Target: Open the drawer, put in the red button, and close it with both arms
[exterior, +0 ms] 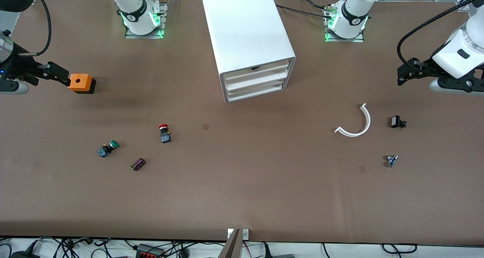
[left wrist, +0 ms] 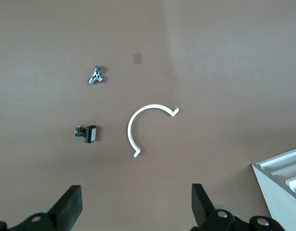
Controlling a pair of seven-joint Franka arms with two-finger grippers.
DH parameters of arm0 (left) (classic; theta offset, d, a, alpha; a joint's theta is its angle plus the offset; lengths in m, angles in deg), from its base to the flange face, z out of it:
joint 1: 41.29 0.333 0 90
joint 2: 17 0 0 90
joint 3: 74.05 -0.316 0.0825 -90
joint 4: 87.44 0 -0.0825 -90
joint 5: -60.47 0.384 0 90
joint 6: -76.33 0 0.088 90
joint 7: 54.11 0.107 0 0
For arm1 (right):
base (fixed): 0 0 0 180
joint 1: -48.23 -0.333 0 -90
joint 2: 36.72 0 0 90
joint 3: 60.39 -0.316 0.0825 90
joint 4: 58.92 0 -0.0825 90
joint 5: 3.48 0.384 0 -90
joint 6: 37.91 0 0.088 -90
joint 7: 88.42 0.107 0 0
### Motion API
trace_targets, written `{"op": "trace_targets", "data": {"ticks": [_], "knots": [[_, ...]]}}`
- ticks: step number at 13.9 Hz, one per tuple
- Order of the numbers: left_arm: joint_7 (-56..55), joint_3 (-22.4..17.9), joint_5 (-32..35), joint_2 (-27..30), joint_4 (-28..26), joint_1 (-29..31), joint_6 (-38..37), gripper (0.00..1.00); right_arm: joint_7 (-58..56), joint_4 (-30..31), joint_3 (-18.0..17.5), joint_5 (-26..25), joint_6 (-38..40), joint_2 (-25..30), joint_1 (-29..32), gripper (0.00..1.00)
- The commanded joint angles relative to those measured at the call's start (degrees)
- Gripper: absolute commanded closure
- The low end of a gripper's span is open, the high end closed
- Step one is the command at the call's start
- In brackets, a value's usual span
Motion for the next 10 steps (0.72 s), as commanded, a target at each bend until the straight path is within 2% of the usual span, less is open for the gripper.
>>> {"op": "trace_targets", "data": {"ticks": [1,3,6,8,10], "knots": [[0.4,0.8,-0.9,-0.5,2.1,0.0,-5.6,0.00,0.1,0.6,-0.3,-0.9,0.4,0.1,0.4,0.00],[0.8,2.0,-4.0,-0.6,3.3,-0.1,-10.9,0.00,-0.3,0.5,-0.3,-0.9,2.5,-0.7,0.4,0.00],[1.0,6.6,-5.6,-0.8,3.1,0.0,-21.9,0.00,-0.4,-0.4,-0.3,0.1,2.0,-2.2,0.4,0.00],[1.1,8.8,-7.6,-3.2,2.3,-0.1,-23.1,0.00,-0.5,-0.9,-0.3,-0.2,0.4,-3.4,0.1,0.00],[1.2,9.3,-17.4,-7.6,2.6,0.8,-19.7,0.00,-0.1,-1.0,-0.6,0.0,-2.2,-5.5,-0.3,0.00]]}}
